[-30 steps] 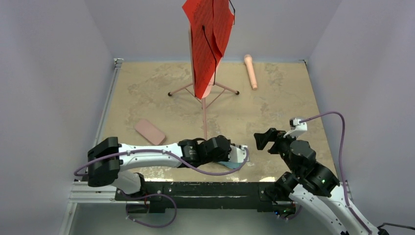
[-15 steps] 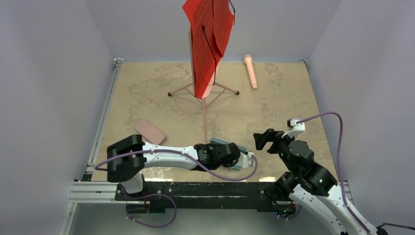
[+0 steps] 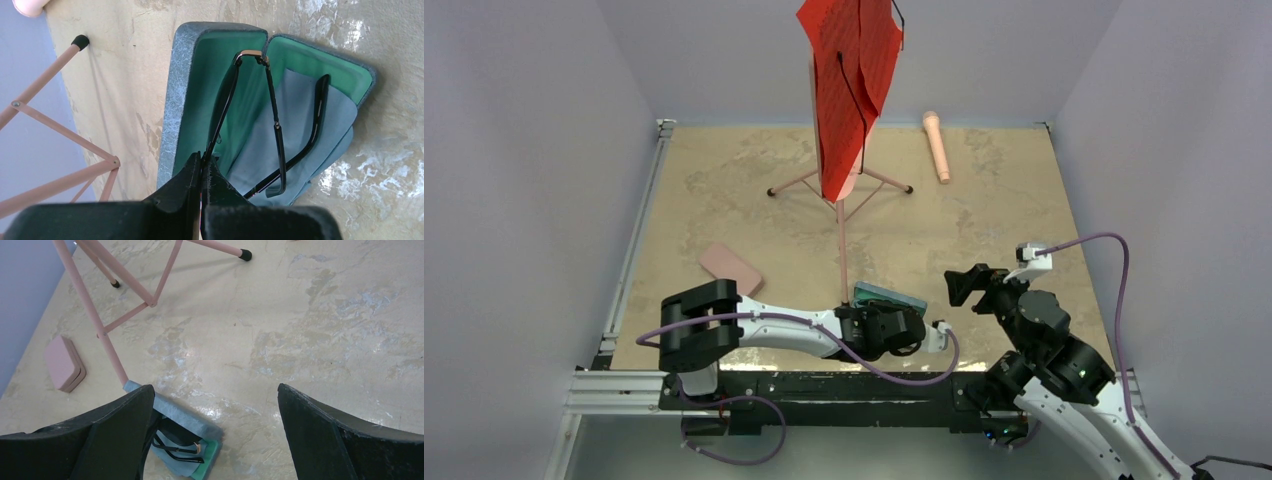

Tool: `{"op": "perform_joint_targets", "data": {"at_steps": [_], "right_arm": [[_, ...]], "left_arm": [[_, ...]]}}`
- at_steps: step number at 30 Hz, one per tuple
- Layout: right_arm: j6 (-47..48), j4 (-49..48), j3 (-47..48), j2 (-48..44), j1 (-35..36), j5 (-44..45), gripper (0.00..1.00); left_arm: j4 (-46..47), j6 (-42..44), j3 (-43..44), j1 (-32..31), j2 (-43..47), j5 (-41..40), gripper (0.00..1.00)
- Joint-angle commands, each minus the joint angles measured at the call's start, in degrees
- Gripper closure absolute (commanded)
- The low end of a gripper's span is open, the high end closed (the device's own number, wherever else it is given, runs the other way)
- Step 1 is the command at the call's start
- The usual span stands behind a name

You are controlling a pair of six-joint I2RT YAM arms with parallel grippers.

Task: Organize the sunglasses
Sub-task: Place the sunglasses in the sunglasses case.

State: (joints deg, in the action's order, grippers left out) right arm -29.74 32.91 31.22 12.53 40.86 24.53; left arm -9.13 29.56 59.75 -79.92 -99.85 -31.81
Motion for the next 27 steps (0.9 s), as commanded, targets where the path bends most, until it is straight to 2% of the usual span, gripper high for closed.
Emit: {"op": "perform_joint_targets", "data": {"at_steps": [1,13,27], "right_arm": [[0.6,-1.6,-0.6,-0.8,0.4,1.2,0.01],[0.3,-1.4,-0.8,-0.7,0.4,1.3,0.01],[0.3,-1.4,-0.9,-0.5,0.4,1.4,0.01]], "left_arm": [[3.0,-2.7,1.1,-1.2,-1.4,-3.2,1.0],[3.9,-4.1,-1.0,-3.2,-2.3,-6.0,0.99],[-0.7,-4.1,-1.6,-4.4,-0.5,-7.4,1.0]]}}
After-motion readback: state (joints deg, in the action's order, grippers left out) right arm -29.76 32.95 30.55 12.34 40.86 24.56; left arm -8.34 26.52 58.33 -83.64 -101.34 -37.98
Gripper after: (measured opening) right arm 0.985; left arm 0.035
